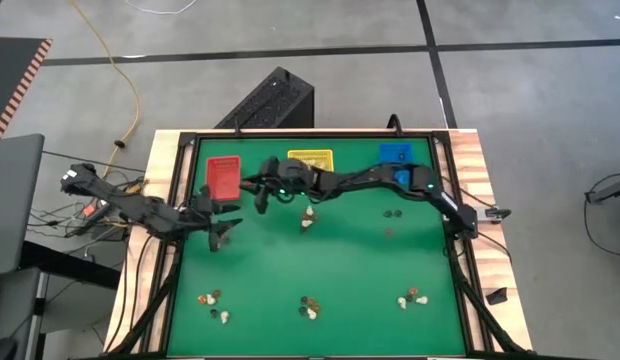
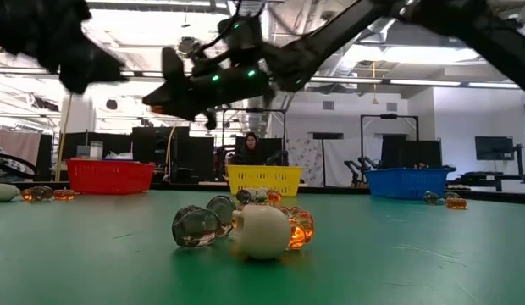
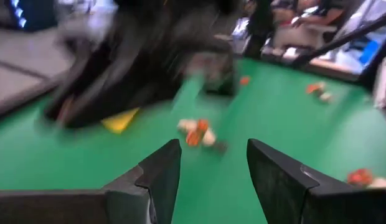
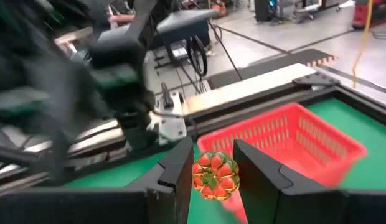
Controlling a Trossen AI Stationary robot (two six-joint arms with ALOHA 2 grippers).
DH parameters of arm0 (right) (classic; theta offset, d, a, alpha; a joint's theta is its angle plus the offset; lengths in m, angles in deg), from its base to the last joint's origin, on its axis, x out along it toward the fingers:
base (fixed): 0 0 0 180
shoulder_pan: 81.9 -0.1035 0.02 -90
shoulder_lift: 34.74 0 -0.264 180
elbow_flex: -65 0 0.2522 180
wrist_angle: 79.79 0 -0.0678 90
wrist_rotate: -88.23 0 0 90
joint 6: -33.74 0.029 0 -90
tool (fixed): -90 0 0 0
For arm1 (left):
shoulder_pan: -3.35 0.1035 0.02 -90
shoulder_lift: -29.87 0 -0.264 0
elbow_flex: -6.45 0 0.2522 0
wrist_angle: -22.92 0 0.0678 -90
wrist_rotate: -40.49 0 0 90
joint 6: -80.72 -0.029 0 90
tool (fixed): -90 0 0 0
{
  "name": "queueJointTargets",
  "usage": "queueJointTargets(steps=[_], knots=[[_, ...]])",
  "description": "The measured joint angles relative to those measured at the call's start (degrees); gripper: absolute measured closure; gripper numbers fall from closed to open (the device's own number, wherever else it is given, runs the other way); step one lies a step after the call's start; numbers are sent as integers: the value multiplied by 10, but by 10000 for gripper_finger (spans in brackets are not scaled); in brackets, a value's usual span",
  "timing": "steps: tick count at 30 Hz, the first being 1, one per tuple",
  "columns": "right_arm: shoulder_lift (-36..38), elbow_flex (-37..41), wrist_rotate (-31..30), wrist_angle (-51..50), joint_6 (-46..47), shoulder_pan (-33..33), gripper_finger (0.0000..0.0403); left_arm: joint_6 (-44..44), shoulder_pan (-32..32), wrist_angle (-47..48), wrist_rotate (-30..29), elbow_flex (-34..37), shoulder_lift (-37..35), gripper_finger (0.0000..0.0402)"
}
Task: Sort Halloween decoration
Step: Put the orange flower toy into the red bin
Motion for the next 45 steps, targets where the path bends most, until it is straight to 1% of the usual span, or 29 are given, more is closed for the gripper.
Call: queueJointTargets(steps=[3,6,11,14,16,18,25,28,31,33,36,40,42,45], knots=[[-57,-75,4,-9,-5,4,266,-54,1,16,1,-49,-16,226],[-113,-151,4,-14,-18,3,266,-102,2,10,-3,-73,-19,226],[-195,-272,4,-46,-31,2,266,-141,2,-42,-4,-77,-18,226],[-229,-325,4,-76,-39,7,265,-141,2,-43,-4,-77,-18,226],[-237,-344,2,-102,-39,8,261,-138,2,-41,-3,-77,-18,226],[-240,-348,-5,-103,-44,11,250,-137,2,-42,-3,-77,-18,226],[-239,-347,-5,-123,-44,18,193,-140,2,-41,-3,-77,-18,226],[-239,-347,1,-134,-45,18,175,-142,2,-39,-3,-77,-18,226],[-220,-347,28,-220,-68,20,169,-140,1,-20,1,-77,-18,226],[-193,-347,31,-306,-105,20,169,-129,1,4,8,-77,-18,226],[-133,-347,29,-443,-157,21,173,-109,1,40,20,-77,-18,226],[-64,-349,0,-610,-220,27,179,-95,1,60,65,-77,-18,226],[-39,-347,-7,-694,-236,28,182,-85,1,68,92,-77,-17,226],[7,-346,-13,-791,-244,26,188,-56,-1,82,121,-72,-4,226]])
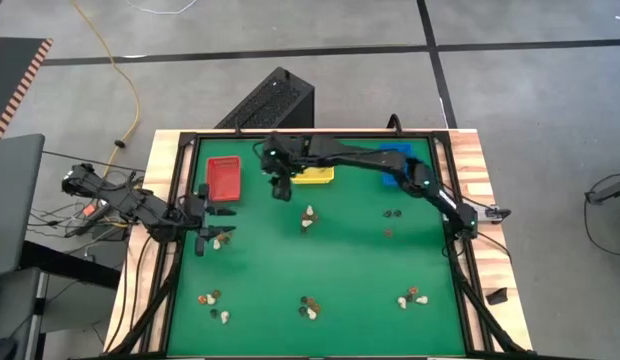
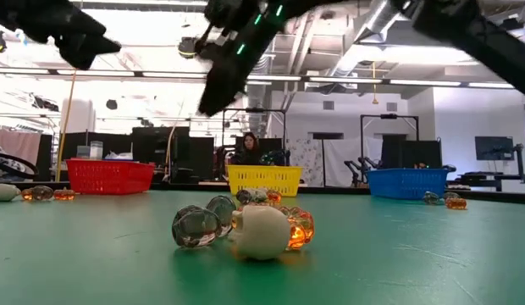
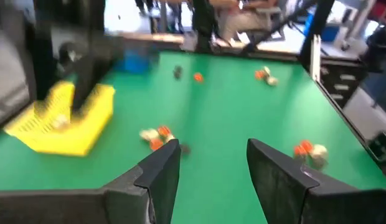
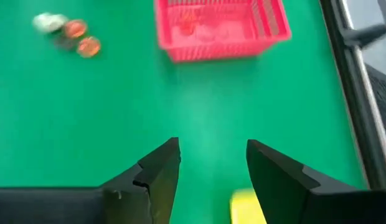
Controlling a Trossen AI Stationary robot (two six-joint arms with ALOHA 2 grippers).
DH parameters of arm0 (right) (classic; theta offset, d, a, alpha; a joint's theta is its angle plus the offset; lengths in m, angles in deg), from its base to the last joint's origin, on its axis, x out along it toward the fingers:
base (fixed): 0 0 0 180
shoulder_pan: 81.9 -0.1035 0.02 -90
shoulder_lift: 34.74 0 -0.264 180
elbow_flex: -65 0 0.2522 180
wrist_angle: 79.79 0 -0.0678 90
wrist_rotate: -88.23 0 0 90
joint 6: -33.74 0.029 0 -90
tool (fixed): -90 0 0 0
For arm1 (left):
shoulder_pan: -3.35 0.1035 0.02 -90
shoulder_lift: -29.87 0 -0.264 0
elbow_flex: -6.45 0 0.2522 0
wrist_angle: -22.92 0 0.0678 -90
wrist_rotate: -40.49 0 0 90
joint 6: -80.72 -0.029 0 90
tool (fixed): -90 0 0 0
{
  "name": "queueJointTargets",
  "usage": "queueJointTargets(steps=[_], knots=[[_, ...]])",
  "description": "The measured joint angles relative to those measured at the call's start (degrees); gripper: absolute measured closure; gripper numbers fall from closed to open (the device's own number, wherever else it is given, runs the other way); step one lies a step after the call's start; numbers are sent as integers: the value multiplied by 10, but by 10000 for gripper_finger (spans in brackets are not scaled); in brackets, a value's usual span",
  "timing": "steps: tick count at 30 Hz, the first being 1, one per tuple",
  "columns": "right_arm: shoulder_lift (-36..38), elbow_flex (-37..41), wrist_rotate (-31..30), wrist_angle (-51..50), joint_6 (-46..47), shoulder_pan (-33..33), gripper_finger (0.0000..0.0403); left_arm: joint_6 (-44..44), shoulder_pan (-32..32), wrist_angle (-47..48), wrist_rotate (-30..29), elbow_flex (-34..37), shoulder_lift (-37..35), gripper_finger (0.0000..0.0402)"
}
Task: Sort Halloween decoration
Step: Put the orange flower toy into the red bin
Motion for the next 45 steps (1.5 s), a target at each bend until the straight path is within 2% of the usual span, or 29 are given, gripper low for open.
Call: queueJointTargets(steps=[2,6,12,15,17,20,23,26,29,31,33,35,39,45], knots=[[40,-2,-2,-63,1,-9,192,25,-5,2,16,13,18,226],[94,-2,-14,-180,26,-38,200,123,-15,43,10,18,79,226],[149,9,-141,-249,78,-123,208,321,-17,212,15,-27,196,226],[206,84,-220,-246,106,-172,212,416,-10,296,18,-55,247,226],[254,171,-253,-226,133,-199,215,441,1,333,38,-69,274,226],[367,343,-258,-118,163,-234,219,437,28,332,81,-72,308,226],[497,531,-259,85,168,-264,224,417,62,323,118,-73,335,226],[594,701,-256,303,150,-287,227,400,97,312,135,-73,353,226],[671,833,-257,480,110,-303,229,379,128,293,156,-73,365,226],[710,898,-257,562,96,-310,231,370,143,274,168,-73,371,226],[736,946,-257,606,96,-313,232,365,156,270,177,-73,372,226],[756,969,-257,608,95,-315,233,367,166,276,177,-73,374,226],[790,974,-257,600,112,-314,235,367,176,274,177,-73,379,226],[792,974,-255,605,97,-323,235,365,182,270,177,-69,412,226]])
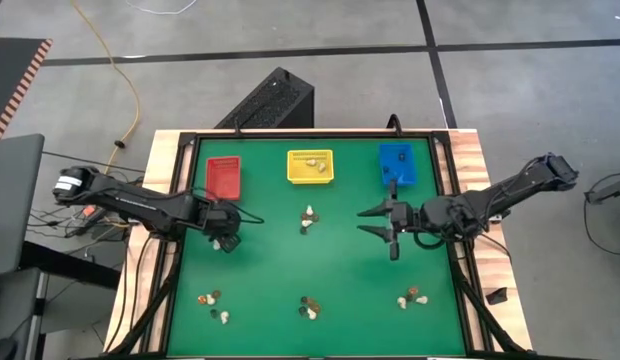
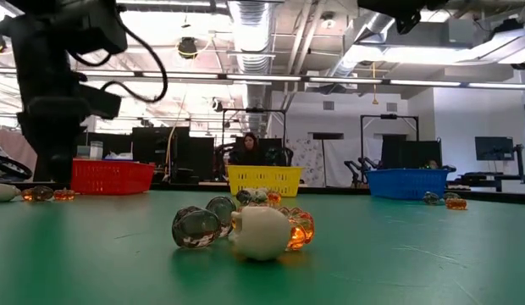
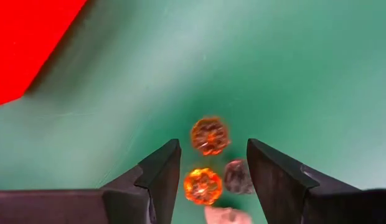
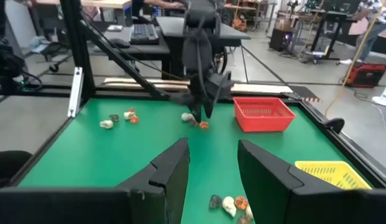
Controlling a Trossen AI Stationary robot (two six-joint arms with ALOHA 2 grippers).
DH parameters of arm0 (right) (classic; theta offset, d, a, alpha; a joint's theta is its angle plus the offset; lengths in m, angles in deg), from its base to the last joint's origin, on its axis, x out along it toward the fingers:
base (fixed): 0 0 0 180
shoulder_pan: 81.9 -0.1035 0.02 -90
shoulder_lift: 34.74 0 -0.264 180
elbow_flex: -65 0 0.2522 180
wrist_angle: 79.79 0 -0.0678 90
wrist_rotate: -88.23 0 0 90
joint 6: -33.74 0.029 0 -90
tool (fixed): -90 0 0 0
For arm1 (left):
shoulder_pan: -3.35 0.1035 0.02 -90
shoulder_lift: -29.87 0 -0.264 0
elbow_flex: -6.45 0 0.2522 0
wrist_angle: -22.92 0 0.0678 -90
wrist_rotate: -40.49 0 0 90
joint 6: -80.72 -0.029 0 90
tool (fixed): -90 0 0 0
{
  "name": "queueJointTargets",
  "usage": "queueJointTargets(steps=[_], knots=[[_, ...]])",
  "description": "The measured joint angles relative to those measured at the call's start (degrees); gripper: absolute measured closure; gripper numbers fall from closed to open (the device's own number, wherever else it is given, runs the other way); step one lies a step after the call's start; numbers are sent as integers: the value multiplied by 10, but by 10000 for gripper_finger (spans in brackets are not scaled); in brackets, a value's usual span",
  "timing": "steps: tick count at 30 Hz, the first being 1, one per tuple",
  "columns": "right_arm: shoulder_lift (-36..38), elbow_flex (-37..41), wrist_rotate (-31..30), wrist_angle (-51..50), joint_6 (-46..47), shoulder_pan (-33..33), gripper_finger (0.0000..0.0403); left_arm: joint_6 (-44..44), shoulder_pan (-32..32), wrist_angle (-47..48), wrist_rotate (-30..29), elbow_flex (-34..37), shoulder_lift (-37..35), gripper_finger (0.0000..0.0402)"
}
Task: Sort Halloween decoration
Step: Put the orange flower toy into the red bin
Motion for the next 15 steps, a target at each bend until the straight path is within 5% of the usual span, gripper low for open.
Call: queueJointTargets(steps=[15], knots=[[-1,0,0,4,8,-2,235,-23,0,-43,7,5,54,226]])
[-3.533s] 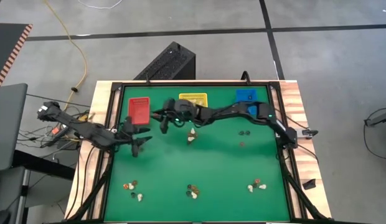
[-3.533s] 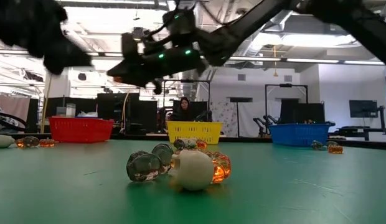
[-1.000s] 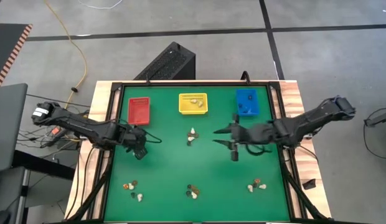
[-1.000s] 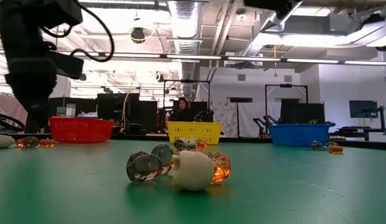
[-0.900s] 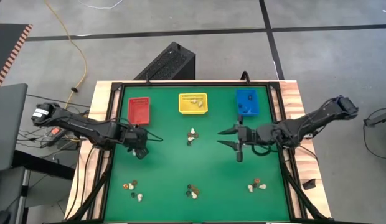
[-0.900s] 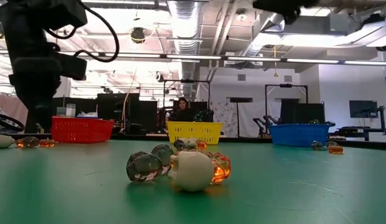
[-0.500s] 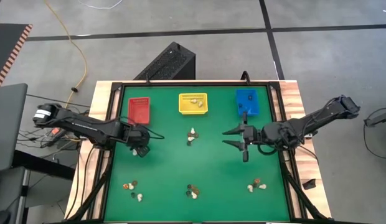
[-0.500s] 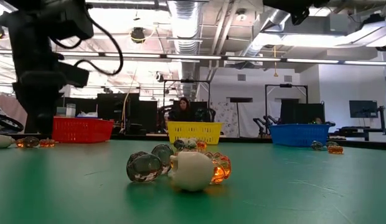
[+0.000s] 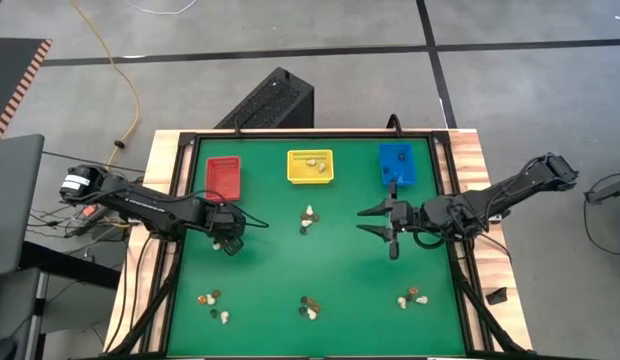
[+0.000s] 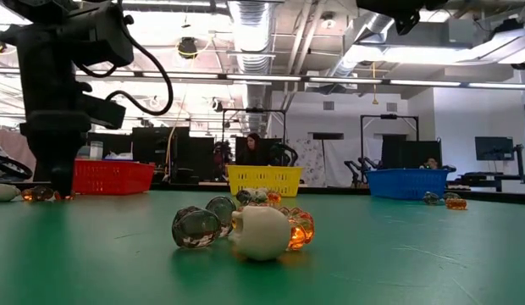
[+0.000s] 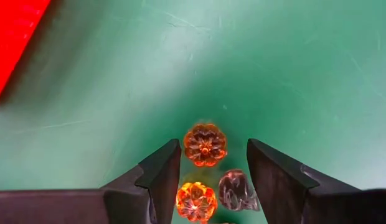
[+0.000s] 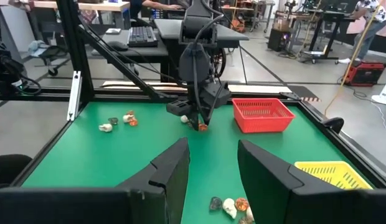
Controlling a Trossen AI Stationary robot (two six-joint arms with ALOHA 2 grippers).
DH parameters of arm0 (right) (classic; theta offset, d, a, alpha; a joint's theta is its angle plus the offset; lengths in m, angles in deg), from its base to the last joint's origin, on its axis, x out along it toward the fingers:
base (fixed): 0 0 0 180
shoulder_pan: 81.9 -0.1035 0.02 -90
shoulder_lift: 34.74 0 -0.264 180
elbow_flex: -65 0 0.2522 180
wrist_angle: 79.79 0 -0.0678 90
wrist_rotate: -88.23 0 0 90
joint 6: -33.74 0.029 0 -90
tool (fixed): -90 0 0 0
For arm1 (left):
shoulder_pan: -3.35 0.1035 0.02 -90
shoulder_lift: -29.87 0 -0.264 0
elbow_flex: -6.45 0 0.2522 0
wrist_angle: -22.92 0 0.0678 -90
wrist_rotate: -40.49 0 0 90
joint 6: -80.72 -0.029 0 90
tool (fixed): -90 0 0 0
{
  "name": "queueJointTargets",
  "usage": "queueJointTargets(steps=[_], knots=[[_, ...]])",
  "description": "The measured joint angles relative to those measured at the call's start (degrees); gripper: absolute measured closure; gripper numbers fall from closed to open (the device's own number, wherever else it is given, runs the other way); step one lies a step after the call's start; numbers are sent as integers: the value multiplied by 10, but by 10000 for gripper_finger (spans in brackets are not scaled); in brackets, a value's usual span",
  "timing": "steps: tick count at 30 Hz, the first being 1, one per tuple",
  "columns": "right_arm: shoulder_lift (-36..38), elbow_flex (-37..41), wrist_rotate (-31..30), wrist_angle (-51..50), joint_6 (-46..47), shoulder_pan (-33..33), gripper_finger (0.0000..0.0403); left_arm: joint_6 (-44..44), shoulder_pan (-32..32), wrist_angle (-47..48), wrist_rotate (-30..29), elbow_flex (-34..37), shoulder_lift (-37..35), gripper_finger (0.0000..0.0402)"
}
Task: Sort Halloween decoration
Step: Put the orange flower toy into the red bin
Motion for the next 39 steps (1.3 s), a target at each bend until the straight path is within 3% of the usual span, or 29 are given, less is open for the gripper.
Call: queueJointTargets(steps=[9,21,28,35,39], knots=[[0,0,0,0,0,0,235,-1,0,0,3,0,0,230],[0,0,-1,0,1,0,235,-12,0,-1,-8,0,0,303],[0,0,-1,0,1,0,235,-12,0,-6,-3,0,0,300],[0,0,-1,0,4,0,235,-22,-1,-53,5,8,67,296],[1,0,0,0,5,0,235,-22,-1,-40,-4,3,69,296]])
